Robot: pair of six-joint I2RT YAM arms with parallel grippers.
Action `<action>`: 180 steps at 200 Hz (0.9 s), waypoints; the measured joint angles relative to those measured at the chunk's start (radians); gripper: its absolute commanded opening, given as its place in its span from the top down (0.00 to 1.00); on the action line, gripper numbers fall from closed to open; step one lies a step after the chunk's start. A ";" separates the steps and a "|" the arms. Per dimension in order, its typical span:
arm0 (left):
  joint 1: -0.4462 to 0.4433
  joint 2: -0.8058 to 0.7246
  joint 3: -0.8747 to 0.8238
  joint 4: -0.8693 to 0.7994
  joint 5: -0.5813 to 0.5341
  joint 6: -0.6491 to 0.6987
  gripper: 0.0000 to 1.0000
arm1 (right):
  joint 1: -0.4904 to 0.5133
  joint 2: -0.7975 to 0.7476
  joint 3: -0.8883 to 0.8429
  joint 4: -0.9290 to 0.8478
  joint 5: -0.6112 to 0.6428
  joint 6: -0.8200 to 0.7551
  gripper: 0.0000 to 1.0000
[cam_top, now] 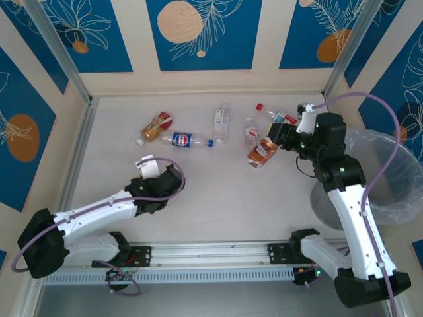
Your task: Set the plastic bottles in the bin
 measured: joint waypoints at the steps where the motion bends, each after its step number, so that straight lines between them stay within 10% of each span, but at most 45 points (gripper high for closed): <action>1: 0.000 0.000 0.000 0.000 0.000 0.000 0.00 | -0.001 -0.002 0.000 0.000 0.001 -0.001 0.75; 180: 0.029 0.038 0.015 0.040 0.073 0.017 0.00 | -0.190 -0.301 0.080 0.136 0.752 -0.387 0.73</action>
